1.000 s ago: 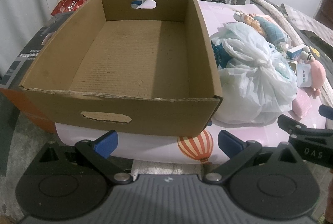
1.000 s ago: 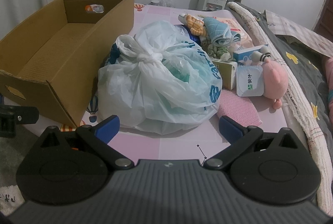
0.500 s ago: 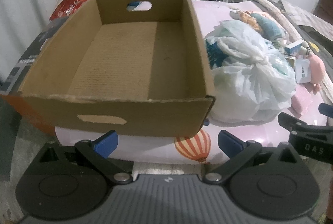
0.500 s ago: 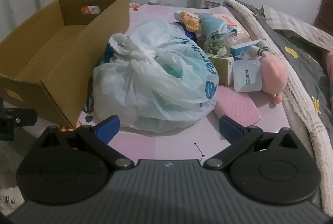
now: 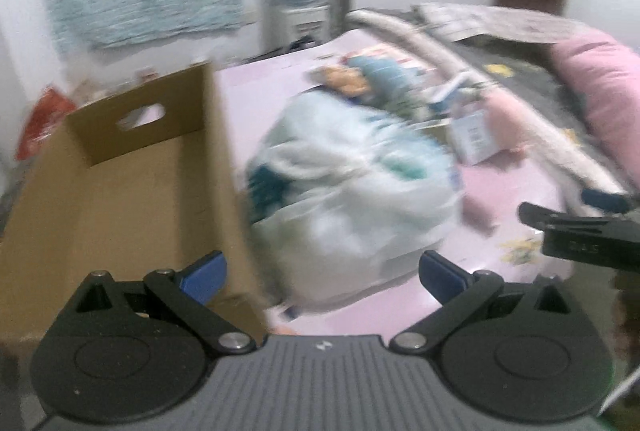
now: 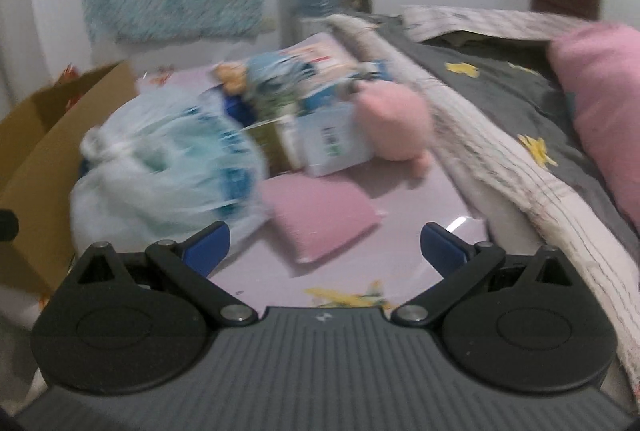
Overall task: Organize soft objects
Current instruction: 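Move the left tool to the pink sponge while the right tool reaches the white yogurt cup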
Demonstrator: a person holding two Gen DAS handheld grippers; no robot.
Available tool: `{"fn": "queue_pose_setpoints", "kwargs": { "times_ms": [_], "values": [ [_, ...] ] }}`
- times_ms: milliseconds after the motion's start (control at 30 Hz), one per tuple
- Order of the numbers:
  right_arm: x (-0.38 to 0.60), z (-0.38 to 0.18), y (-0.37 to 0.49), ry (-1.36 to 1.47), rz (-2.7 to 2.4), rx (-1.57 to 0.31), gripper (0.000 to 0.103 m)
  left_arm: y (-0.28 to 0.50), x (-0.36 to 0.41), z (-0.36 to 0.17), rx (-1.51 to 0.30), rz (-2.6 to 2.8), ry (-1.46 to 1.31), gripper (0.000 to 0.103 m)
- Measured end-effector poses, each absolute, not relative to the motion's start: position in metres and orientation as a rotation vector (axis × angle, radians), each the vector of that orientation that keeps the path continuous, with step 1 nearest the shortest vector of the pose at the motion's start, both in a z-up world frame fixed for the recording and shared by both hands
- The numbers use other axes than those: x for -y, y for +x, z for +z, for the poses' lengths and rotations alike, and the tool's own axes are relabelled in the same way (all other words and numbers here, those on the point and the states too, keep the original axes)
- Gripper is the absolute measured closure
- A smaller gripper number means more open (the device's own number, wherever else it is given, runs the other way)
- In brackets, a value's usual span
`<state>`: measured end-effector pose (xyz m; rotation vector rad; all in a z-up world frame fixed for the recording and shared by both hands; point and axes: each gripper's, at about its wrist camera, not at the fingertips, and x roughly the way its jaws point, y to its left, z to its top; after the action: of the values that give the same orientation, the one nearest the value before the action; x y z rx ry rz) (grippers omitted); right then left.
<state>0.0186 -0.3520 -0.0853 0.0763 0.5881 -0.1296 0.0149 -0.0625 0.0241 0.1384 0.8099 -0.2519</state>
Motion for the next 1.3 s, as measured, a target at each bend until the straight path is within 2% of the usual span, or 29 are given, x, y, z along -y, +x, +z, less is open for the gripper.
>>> {"fn": "queue_pose_setpoints", "kwargs": {
  "times_ms": [133,267,400,467,500,533,567,600,667,767,800,867,933,1133,1300],
  "values": [
    [0.396,-0.097,0.018,0.214,-0.121,-0.607,0.001,0.027,0.085,0.020,-0.785,-0.364,0.095,0.002],
    [0.423,-0.112,0.032,0.290,-0.057,-0.619,0.001,0.043,0.112,0.011,-0.811,-0.435,0.085,0.011],
    [0.436,-0.125,0.057,0.339,0.047,-0.642,0.005,0.051,0.142,-0.001,-0.832,-0.507,0.103,0.015],
    [0.435,-0.128,0.065,0.341,0.080,-0.650,0.012,0.054,0.157,-0.008,-0.856,-0.550,0.121,0.019],
    [0.436,-0.130,0.071,0.342,0.095,-0.655,0.015,0.055,0.164,-0.011,-0.866,-0.566,0.132,0.023],
    [0.437,-0.132,0.078,0.348,0.111,-0.660,0.022,0.055,0.171,-0.014,-0.871,-0.581,0.145,0.026],
    [0.439,-0.135,0.085,0.356,0.125,-0.668,0.029,0.057,0.179,-0.019,-0.877,-0.591,0.164,0.032],
    [0.441,-0.137,0.092,0.364,0.135,-0.679,0.032,0.058,0.185,-0.023,-0.883,-0.595,0.180,0.039],
    [0.445,-0.141,0.105,0.390,0.157,-0.696,0.044,0.062,0.196,-0.032,-0.890,-0.602,0.200,0.046],
    [0.450,-0.148,0.121,0.405,0.188,-0.718,0.054,0.071,0.207,-0.044,-0.908,-0.604,0.197,0.055],
    [0.450,-0.151,0.125,0.406,0.196,-0.726,0.056,0.074,0.209,-0.047,-0.917,-0.606,0.189,0.055],
    [0.450,-0.157,0.132,0.408,0.214,-0.760,0.068,0.079,0.214,-0.052,-0.930,-0.613,0.176,0.055],
    [0.452,-0.161,0.134,0.438,0.243,-0.780,0.072,0.083,0.220,-0.057,-0.941,-0.615,0.177,0.054],
    [0.459,-0.165,0.131,0.514,0.276,-0.813,0.077,0.097,0.232,-0.072,-0.982,-0.602,0.170,0.054],
    [0.462,-0.167,0.119,0.576,0.284,-0.834,0.078,0.097,0.231,-0.079,-1.005,-0.602,0.155,0.049]
  ]
}}
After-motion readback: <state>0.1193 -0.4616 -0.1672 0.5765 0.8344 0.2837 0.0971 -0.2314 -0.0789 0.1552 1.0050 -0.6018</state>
